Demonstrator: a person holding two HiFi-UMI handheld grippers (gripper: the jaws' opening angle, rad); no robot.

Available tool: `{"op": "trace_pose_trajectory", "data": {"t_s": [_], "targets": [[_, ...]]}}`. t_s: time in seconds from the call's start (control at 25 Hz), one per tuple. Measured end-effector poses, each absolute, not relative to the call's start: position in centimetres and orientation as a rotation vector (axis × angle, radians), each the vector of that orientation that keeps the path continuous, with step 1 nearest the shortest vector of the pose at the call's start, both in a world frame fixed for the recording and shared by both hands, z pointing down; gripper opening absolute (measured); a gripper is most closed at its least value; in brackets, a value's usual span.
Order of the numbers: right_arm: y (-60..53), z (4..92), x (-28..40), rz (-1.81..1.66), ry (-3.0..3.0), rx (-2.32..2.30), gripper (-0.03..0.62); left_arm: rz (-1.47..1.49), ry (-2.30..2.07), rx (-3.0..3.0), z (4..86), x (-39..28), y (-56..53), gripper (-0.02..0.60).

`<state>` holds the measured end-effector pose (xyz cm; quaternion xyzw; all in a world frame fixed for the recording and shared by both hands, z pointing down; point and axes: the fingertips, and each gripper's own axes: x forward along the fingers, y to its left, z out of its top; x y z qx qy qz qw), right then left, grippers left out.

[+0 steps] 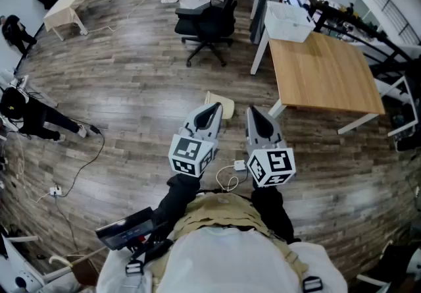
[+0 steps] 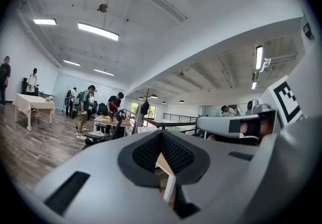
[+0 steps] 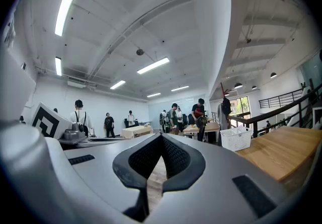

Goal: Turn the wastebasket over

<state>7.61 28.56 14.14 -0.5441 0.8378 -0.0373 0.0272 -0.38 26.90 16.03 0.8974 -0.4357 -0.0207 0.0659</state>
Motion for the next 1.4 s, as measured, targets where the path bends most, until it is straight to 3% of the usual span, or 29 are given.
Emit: {"op": "trace_pose_trajectory", "data": {"t_s": [0.6, 1.4], "targets": [[28.4, 14.9, 7.1, -0.147, 2.588, -1.703, 0.020, -0.047, -1.332, 2.658, 17.1, -2.0, 26.9, 0.002], [29.6, 20.3, 5.0, -0.272, 2.467, -1.942, 0.020, 0.013, -1.326, 2.528, 22.7, -9.5, 27.2, 0.002]]}}
